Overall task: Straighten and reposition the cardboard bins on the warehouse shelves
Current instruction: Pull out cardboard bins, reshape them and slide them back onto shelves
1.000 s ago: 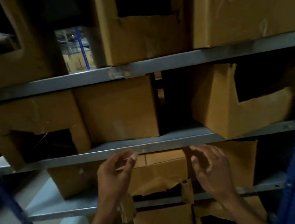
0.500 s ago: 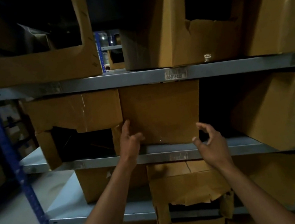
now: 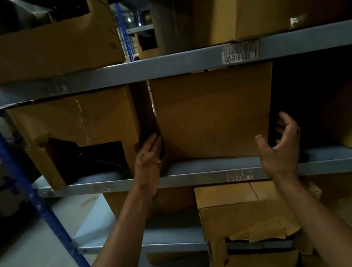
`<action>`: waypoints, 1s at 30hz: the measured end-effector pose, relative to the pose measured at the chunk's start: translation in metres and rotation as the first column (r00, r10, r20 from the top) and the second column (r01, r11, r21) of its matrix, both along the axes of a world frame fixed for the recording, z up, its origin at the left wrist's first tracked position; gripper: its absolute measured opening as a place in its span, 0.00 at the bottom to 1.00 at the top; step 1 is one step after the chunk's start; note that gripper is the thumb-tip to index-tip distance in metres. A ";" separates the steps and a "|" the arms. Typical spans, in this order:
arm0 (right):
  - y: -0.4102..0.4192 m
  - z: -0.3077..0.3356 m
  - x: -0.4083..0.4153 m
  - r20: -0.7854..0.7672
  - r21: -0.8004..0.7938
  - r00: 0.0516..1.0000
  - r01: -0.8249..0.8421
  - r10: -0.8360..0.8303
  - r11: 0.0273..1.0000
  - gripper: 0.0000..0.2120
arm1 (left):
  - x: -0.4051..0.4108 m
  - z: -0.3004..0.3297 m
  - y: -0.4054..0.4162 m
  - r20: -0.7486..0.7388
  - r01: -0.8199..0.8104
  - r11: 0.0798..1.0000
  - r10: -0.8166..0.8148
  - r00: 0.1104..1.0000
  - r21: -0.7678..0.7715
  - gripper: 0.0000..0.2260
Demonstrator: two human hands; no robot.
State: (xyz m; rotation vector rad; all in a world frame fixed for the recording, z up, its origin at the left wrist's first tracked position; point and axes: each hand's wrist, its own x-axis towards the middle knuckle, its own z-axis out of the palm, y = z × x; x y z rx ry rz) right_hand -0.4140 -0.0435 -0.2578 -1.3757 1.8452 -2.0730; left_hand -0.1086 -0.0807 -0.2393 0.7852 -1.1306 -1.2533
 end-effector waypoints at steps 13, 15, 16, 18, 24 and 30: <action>0.077 0.011 0.032 0.185 0.029 0.979 0.080 -0.084 0.996 0.22 | 0.043 -0.004 0.042 0.188 0.043 0.991 -0.019 0.982 -0.123 0.33; 0.099 0.012 0.038 0.192 -0.003 0.973 0.132 -0.129 0.991 0.21 | 0.059 -0.006 0.049 0.259 0.089 0.981 -0.042 0.965 -0.172 0.26; 0.110 0.015 0.042 0.196 -0.019 0.968 0.165 -0.158 0.986 0.20 | 0.067 -0.005 0.055 0.297 0.121 0.973 -0.058 0.953 -0.197 0.24; 0.129 0.021 0.047 0.157 -0.018 0.963 0.227 -0.221 0.974 0.20 | 0.078 0.002 0.070 0.298 0.118 0.970 -0.051 0.953 -0.213 0.19; 0.153 0.095 0.046 0.192 0.088 0.981 0.020 -0.037 0.996 0.35 | 0.069 0.068 0.096 0.196 -0.014 0.983 0.050 0.979 -0.183 0.23; 0.172 0.161 0.061 0.361 0.131 0.899 -0.311 0.247 0.941 0.37 | 0.040 0.118 0.124 0.244 0.111 0.987 -0.079 0.967 -0.119 0.39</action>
